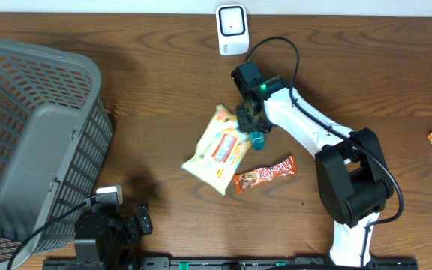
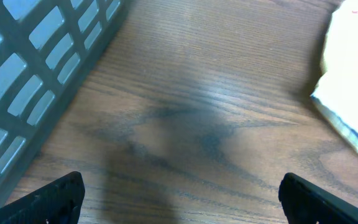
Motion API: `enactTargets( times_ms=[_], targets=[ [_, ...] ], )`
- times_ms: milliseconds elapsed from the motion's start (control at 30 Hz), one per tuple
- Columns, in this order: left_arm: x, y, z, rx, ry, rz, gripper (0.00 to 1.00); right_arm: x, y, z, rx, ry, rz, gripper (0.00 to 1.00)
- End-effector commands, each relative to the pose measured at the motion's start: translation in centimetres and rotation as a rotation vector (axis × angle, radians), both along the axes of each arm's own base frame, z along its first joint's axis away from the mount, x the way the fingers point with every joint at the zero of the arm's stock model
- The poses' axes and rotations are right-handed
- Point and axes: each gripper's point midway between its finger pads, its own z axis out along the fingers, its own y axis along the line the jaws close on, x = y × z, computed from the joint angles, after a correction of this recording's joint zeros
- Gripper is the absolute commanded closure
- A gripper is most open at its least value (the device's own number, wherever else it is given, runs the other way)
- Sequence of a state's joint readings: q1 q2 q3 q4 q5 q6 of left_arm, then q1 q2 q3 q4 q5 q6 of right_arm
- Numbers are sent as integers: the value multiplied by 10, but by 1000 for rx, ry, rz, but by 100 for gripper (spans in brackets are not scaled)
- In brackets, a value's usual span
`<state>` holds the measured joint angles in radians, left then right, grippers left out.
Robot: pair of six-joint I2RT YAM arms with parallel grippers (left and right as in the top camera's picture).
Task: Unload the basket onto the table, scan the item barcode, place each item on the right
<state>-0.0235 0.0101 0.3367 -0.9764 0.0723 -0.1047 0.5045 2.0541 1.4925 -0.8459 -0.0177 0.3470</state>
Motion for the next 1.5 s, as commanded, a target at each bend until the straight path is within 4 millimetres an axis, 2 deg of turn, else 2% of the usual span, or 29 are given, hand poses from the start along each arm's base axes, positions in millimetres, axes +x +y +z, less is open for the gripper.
enactTargets(
  times_ms=[0, 133, 167, 200, 267, 500, 667, 767, 800, 833, 867, 1033, 1133, 1233, 1333, 1467],
  targets=[
    [-2, 1, 1, 2, 0, 5, 0, -59, 26, -47, 169, 278, 155, 90],
    [-2, 1, 1, 2, 0, 5, 0, -50, 13, -51, 87, 234, 152, 86],
    [-2, 1, 1, 2, 1, 4, 0, -49, 10, -52, 70, 227, 151, 83],
    [-2, 1, 1, 2, 0, 5, 0, -48, 9, -52, 61, 222, 150, 77],
    [-2, 1, 1, 2, 0, 5, 0, -47, 8, -53, 58, 219, 145, 70],
    [-2, 1, 1, 2, 0, 5, 1, -31, 17, -45, 90, 176, 50, 63],
    [-2, 1, 1, 2, 1, 5, 0, -14, 28, -17, 118, 139, 55, 58],
    [-2, 1, 1, 2, 0, 4, 0, -3, 34, 4, 129, 116, 58, 50],
    [-2, 1, 1, 2, 0, 5, 0, 0, 36, 11, 133, 109, 59, 43],
    [-2, 1, 1, 2, 0, 4, 0, 4, 39, 19, 139, 97, 61, 32],
    [-2, 1, 1, 2, 1, 4, 0, 6, 40, 25, 143, 90, 61, 26],
    [-2, 1, 1, 2, 0, 5, 0, 15, 45, 40, 157, 62, 63, 17],
    [-2, 1, 1, 2, 1, 5, 0, 13, 43, 41, 149, 76, 38, 1],
    [-2, 1, 1, 2, 0, 4, 0, 5, 38, 42, 138, 114, -16, 1],
    [-2, 1, 1, 2, 0, 5, 0, 0, 34, 54, 129, 118, -37, 1],
    [-2, 1, 1, 2, 0, 5, 0, -3, 20, 103, 93, -1, -45, 1]
  ],
)
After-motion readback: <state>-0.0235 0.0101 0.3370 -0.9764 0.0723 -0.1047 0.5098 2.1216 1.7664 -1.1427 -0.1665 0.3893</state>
